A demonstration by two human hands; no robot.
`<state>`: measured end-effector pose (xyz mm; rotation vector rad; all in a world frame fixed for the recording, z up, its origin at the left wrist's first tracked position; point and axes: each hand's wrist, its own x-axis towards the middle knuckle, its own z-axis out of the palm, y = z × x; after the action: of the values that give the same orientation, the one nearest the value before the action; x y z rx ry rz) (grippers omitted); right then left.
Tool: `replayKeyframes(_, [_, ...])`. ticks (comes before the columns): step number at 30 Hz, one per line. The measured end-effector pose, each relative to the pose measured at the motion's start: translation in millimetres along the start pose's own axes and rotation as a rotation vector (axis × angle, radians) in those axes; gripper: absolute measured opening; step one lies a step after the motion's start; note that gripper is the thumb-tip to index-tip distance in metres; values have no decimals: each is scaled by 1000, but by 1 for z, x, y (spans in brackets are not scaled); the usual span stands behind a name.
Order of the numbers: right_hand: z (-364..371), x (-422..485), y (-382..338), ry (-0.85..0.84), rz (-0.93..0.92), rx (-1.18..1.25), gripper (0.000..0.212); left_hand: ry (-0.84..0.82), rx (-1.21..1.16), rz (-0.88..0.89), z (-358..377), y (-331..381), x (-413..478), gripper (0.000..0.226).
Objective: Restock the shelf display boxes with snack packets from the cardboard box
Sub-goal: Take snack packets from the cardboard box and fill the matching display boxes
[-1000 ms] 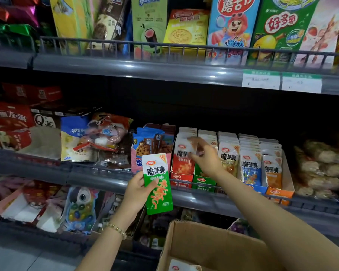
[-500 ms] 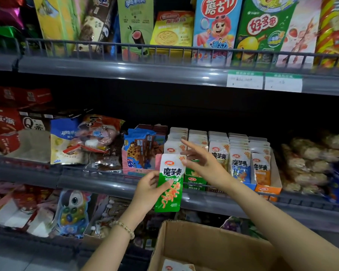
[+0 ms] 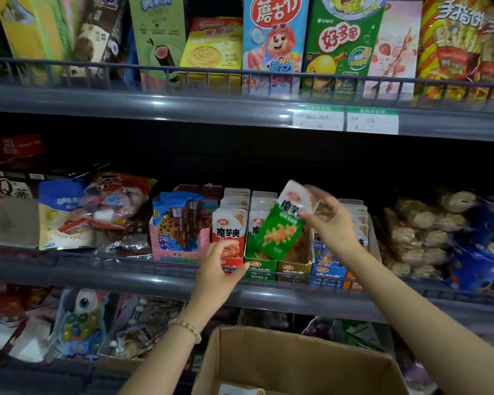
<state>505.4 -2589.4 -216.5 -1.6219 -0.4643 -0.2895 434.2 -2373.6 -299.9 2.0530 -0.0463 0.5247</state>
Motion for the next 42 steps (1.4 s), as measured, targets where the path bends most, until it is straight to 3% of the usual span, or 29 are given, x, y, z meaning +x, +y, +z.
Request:
replayKeyframes(3, [1,18,-1,97,-49,1,48,-27,193,95,-2,-7,4,53])
replayKeyframes(7, [19,33,10,121,-69,-111,46,-72,258,77,2,-11,5,64])
replayKeyframes(15, [39,29,53,-230,-62,-607,52,-139,266,50,3,-18,3,69])
replayKeyframes(20, [41,27,62,-244,-56,-767,70,-145,285,42,2,-17,-1,69])
replayKeyframes(24, [33,16,55,-228,-54,-740,67,-134,289,70,-1,-14,-11,66])
replayKeyframes(32, [4,-70,35,-403,-78,-641,62,-178,241,78,7,-15,-69,50])
replayKeyframes(37, [-10,-142,64,-452,38,-597,59,-387,328,-11,28,-28,-111,36])
replayKeyframes(42, [-19,-209,119,-493,281,-592,51,-677,426,-186,57,-54,-136,40])
